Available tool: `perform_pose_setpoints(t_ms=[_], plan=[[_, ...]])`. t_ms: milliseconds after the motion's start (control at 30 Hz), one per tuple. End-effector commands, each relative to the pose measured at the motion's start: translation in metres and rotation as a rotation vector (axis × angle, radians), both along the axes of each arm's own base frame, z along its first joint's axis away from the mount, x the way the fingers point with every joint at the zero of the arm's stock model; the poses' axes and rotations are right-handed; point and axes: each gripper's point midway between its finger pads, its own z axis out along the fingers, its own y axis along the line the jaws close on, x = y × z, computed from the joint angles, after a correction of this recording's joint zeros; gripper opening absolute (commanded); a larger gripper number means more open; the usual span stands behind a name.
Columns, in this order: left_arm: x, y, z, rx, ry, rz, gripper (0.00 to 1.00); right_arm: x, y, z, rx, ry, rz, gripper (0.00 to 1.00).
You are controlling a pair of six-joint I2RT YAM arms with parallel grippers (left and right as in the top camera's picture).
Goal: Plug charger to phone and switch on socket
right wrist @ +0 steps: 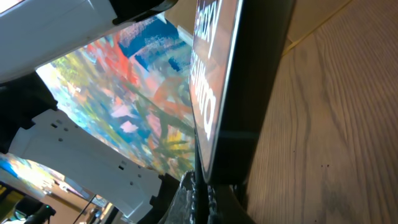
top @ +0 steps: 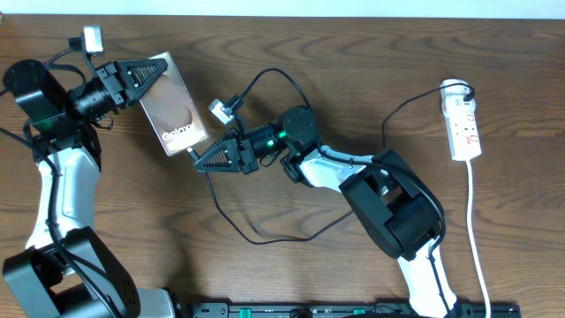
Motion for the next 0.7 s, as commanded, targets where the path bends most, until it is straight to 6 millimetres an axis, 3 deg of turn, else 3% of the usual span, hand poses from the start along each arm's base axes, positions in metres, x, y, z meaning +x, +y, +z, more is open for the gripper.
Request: perform_pose_setpoints(t_ms=[0,667], plan=[[-0.0065,-0.007,0.0102,0.019,-0.047,-0.041,0.08,0.0125,-0.0006,0.007,0.023,0.004,-0.054,0.01],[-0.0058,-0.0066,0.0103,0.011,-0.033,-0.036,0.08,0.0188,-0.0032,0.0076,0.025,0.006,-0.074,0.01]])
